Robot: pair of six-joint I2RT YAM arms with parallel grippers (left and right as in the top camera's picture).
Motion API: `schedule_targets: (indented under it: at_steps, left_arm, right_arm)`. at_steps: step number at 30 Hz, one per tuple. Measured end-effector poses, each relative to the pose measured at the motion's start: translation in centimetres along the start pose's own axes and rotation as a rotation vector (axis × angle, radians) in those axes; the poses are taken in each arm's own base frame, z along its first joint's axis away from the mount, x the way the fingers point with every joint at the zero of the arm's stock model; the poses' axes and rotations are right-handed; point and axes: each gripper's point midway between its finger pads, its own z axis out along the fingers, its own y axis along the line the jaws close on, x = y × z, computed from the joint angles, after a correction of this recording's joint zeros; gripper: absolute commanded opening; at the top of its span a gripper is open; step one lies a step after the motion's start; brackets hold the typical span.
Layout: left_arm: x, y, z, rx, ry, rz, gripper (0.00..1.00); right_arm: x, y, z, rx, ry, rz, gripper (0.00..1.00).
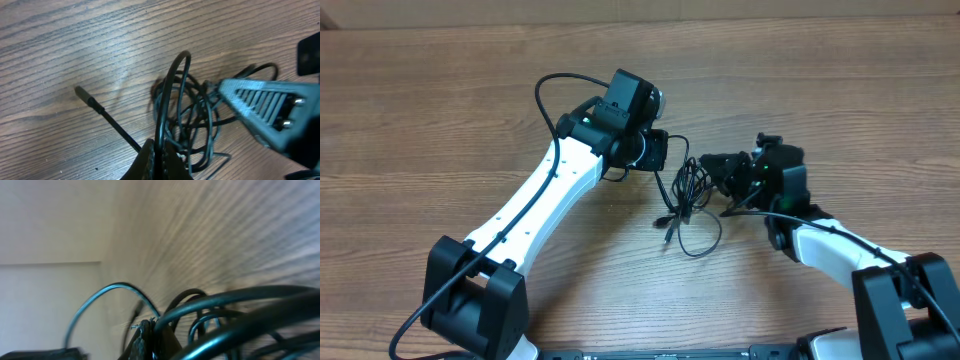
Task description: Untangle cables
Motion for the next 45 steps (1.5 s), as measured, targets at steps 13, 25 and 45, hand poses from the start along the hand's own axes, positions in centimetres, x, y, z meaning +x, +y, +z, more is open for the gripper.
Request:
schedule_targets:
  at_steps: [13,25,45]
  left_arm:
    - [0.0,0.0,0.0,-0.001,0.002,0.000,0.04]
    - [0.5,0.2,0.0,-0.008,0.021,-0.003,0.36]
    - [0.1,-2.1,-0.7,0.191,0.041,-0.012,1.00]
  right_arm:
    - [-2.4,9.0,-6.1,-0.369,0.057,-0.055,0.04]
    - [-0.6,14.6,-9.7,-0.615,0.146,-0.195,0.04]
    - [-3.4,9.8,-7.0,-0.409,0.026,-0.076,0.04]
